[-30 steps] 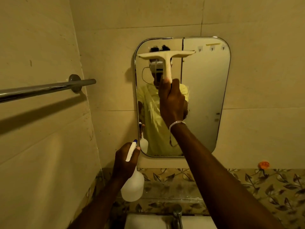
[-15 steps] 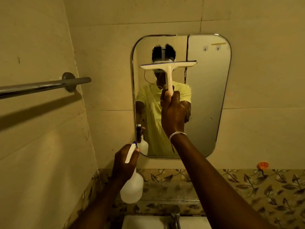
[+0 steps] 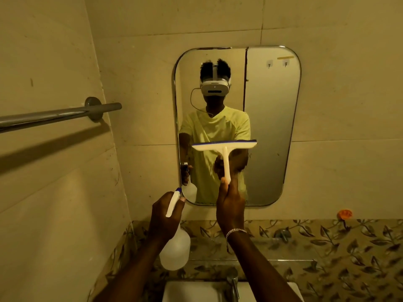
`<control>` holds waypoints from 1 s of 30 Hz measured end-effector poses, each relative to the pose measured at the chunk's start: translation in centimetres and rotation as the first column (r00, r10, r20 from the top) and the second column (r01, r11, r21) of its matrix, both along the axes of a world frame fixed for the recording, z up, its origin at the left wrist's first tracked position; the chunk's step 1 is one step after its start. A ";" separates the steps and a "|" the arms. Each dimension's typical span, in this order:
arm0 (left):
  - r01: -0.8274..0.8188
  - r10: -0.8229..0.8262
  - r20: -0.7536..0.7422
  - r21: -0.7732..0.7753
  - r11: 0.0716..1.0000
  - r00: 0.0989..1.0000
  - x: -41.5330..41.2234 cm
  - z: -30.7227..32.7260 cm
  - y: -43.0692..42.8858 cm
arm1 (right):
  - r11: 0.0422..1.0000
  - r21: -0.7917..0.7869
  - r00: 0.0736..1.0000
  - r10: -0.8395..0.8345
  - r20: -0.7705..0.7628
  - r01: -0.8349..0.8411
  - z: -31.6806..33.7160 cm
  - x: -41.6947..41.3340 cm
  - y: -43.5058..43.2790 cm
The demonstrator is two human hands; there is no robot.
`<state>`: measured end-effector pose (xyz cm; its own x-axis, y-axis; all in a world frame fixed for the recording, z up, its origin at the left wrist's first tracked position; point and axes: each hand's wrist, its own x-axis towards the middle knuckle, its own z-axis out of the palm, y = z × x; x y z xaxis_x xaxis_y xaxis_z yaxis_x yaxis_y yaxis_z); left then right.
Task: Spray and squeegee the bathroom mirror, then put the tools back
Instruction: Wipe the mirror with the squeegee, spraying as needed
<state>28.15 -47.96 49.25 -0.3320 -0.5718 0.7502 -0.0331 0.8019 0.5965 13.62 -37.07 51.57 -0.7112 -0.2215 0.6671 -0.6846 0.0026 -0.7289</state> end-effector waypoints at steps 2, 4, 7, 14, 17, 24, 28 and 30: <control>-0.009 0.009 0.002 0.005 1.000 1.000 0.2 0.0 0.3 | 0.997 0.075 0.999 -0.009 0.043 0.005 -1.8 0.3 0.6; -0.024 0.024 0.001 -0.003 1.000 1.000 0.5 0.0 0.7 | 0.994 0.105 0.996 0.009 0.084 -0.018 -2.6 0.8 1.4; -0.021 0.020 -0.008 -0.020 1.000 1.000 1.0 0.4 1.1 | 0.997 0.037 0.996 0.063 0.062 -0.065 -0.5 1.8 2.5; -0.042 0.042 -0.041 0.006 0.999 0.998 1.3 1.1 1.4 | 0.976 -0.166 0.986 0.128 -0.104 -0.145 15.8 2.0 -0.3; -0.030 0.030 -0.027 0.021 0.999 0.999 1.4 1.1 1.7 | 0.982 -0.107 0.980 0.143 -0.141 -0.158 20.8 1.3 -2.4; -0.038 0.039 -0.016 0.041 0.998 0.999 1.6 -0.2 1.1 | 0.992 -0.036 0.988 0.119 -0.101 -0.123 15.7 1.2 -4.1; -0.025 0.025 -0.002 0.035 0.999 1.000 1.8 -0.7 0.5 | 0.989 -0.071 0.988 0.124 -0.089 -0.130 8.0 2.2 -3.7; -0.035 0.034 0.012 0.039 0.999 0.999 1.7 -0.7 0.4 | 0.992 -0.025 0.990 0.123 -0.073 -0.125 4.2 2.6 -3.4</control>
